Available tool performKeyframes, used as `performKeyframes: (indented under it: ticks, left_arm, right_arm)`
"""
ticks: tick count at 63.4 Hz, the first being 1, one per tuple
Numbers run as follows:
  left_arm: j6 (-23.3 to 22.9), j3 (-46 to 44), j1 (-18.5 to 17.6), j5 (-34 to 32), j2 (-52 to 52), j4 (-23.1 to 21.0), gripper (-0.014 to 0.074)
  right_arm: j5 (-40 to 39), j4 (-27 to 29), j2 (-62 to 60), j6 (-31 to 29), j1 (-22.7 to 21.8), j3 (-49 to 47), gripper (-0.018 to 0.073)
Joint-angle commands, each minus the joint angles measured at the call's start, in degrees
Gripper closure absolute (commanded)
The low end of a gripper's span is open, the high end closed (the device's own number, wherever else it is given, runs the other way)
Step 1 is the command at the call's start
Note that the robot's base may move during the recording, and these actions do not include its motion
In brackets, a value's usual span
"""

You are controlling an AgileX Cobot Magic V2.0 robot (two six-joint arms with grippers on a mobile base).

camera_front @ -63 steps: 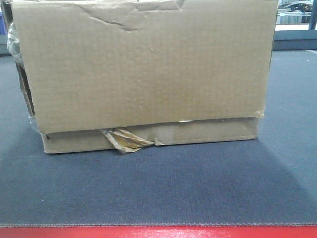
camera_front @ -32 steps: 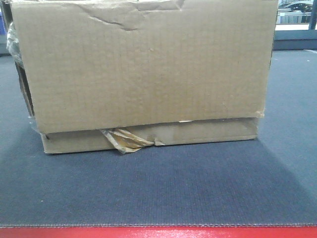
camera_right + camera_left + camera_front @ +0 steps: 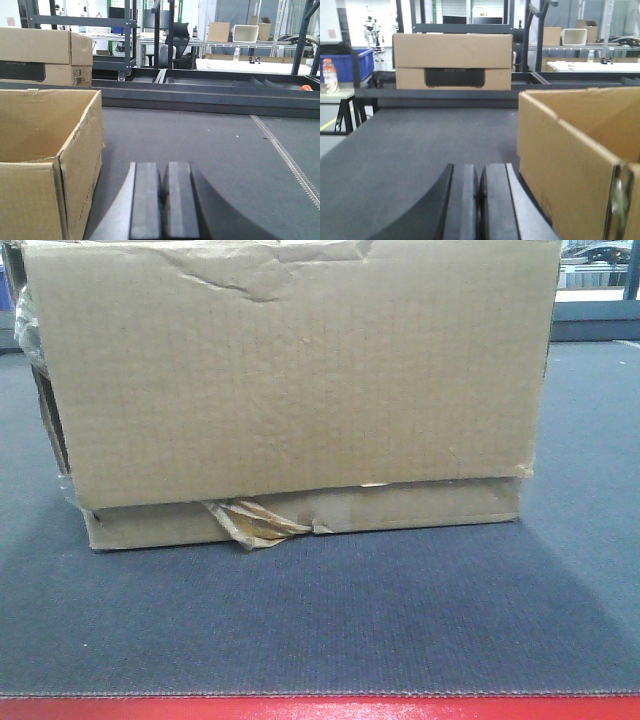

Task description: Grab carton from right shelf to conveyor

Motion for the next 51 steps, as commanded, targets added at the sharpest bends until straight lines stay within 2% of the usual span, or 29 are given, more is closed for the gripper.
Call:
performKeyframes:
  ticks: [1,10,14,17,22,51]
  left_arm:
    - [1.8,5.8,1.2,-2.3,-4.6,-3.8,0.0603]
    - [1.8,16.2,1.5,-7.7,-8.2,-3.9,0.0603]
    - [1.8,17.5,1.5,-10.7,-8.2,-4.2,0.0603]
    - [1.8,17.5,1.5,-6.9,-8.2,-4.3,0.0603]
    - [1.8,17.5,1.5,-6.1,-8.2,-4.1,0.0603]
    - [1.8,17.5,1.5,-6.1,-8.2,-3.9,0.0603]
  right_arm:
    - [-0.8,-0.5,-0.3,-0.6,0.1,0.1,0.0619]
    - [-0.8,-0.5,-0.3,-0.6,0.1,0.1,0.0619]
    - [-0.8,-0.5,-0.3,-0.6,0.1,0.1,0.0619]
    - [-0.8,-0.5,-0.3,-0.6,0.1,0.1,0.0619]
    - [-0.8,-0.5,-0.3,-0.6,0.1,0.1,0.0619]
    - [-0.8,-0.5,-0.3,-0.6,0.1,0.1,0.0619]
